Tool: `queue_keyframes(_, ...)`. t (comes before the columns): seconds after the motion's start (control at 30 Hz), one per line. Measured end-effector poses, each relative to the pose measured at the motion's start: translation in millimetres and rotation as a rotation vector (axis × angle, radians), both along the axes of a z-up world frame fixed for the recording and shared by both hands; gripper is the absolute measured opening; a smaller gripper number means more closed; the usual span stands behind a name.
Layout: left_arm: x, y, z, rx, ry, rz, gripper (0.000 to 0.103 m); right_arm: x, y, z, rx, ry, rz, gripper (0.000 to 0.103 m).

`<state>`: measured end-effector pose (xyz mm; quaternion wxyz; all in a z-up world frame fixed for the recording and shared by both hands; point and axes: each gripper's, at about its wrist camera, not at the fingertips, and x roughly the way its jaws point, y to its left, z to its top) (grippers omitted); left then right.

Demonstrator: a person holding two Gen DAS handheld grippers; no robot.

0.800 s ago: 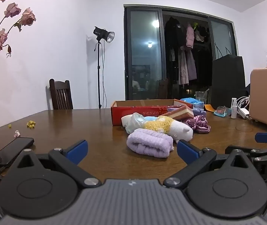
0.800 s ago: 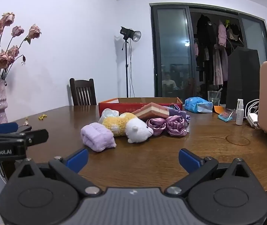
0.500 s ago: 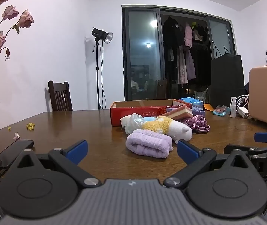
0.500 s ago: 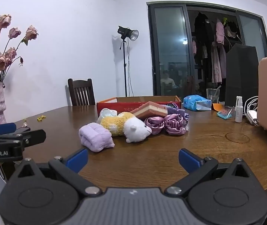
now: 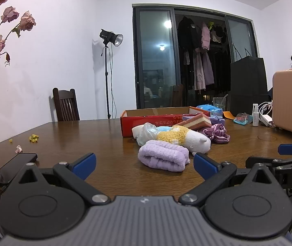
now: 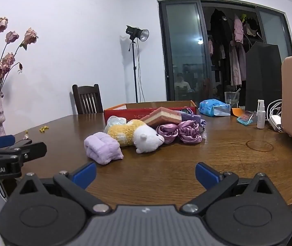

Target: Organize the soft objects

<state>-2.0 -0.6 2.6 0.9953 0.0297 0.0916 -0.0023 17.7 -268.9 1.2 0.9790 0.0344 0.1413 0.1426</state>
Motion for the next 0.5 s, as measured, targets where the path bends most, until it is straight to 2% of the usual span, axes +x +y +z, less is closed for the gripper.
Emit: queue_keyframes(0.5, 3.1, -1.9, -0.9, 0.006, 0.007, -0.001, 0.103, 1.6, -0.8, -0.9, 0.004, 0.004, -0.004, 0.103)
